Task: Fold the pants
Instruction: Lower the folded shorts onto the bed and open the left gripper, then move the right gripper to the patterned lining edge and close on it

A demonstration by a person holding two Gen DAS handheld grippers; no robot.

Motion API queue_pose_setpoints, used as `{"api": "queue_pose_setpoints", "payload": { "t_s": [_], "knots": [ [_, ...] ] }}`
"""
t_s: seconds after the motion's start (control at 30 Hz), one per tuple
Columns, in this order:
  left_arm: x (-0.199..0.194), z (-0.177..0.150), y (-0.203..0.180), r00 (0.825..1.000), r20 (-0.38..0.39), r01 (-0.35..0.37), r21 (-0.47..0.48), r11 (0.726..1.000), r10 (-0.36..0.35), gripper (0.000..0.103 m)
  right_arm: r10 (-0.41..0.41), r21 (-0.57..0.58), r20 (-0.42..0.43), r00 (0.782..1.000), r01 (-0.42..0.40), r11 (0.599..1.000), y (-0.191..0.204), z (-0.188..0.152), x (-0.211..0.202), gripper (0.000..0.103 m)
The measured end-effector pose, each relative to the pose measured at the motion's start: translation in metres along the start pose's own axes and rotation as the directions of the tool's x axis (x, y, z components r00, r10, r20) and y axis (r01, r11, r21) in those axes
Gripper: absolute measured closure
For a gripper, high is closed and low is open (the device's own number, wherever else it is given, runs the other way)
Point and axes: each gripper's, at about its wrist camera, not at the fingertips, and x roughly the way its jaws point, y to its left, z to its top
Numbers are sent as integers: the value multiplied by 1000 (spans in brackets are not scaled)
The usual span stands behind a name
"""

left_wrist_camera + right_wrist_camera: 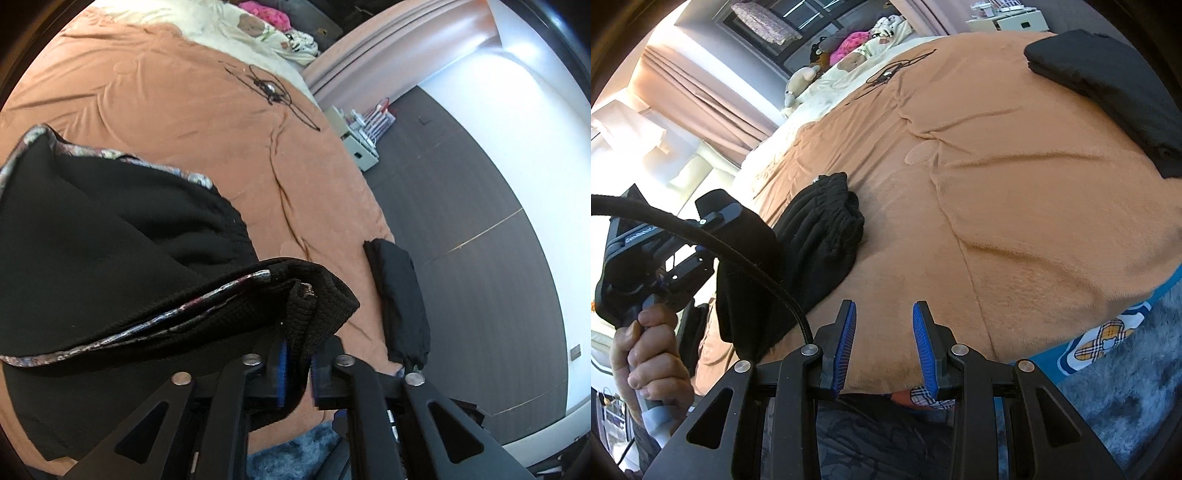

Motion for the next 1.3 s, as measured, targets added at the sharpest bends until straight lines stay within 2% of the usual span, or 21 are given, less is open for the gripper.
{"api": "queue_pose_setpoints", "payload": {
  "t_s": [0.03, 0.07, 0.13, 0.17, 0.23, 0.4, 0.67, 0.73, 0.8, 0.87, 1.0, 1.3],
  "knots": [
    [2, -1, 0, 1000, -13, 9, -6, 1000, -9, 73, 0, -1, -1, 1000, 0, 1000, 0, 0, -1, 73],
    [4, -3, 0, 999, -30, 28, -17, 999, -28, 52, -3, -3, 0, 1000, 3, 1000, 0, 0, -3, 73],
    [4, -6, 0, 997, -48, 60, -36, 998, -62, 30, -2, -5, 0, 1000, 2, 1000, 0, 1, -5, 73],
    [1, -8, -2, 997, -42, 59, -29, 998, -60, 28, 0, -5, 0, 1000, 0, 1000, -1, 3, -4, 73],
    [-7, -10, -3, 999, -34, 39, -1, 999, -39, 27, 1, -10, 4, 1000, -1, 1000, 1, 5, -3, 73],
    [-31, -6, 14, 1000, -3, 2, -9, 1000, -2, 27, 8, -50, 0, 1000, -8, 999, 13, 10, 0, 73],
    [-87, -7, 65, 992, 84, -92, -44, 995, 96, 27, 22, -158, -33, 999, -27, 987, 51, 13, 18, 73],
    [-102, -9, 79, 988, 103, -108, -61, 992, 114, 27, 15, -192, -45, 999, -23, 981, 63, 14, 25, 67],
    [-121, -13, 95, 982, 125, -129, -80, 988, 138, 27, 17, -226, -48, 999, -27, 974, 77, 14, 31, 52],
    [-134, -17, 107, 976, 145, -148, -91, 985, 160, 27, 20, -264, -48, 999, -32, 964, 91, 14, 37, 49],
    [-164, -26, 131, 961, 184, -184, -123, 975, 204, 21, 14, -347, -77, 997, -40, 937, 124, 10, 56, 49],
    [-218, -47, 180, 934, 243, -218, -199, 955, 264, 21, -13, -496, -174, 985, -76, 865, 188, -2, 107, 49]
  ]
}}
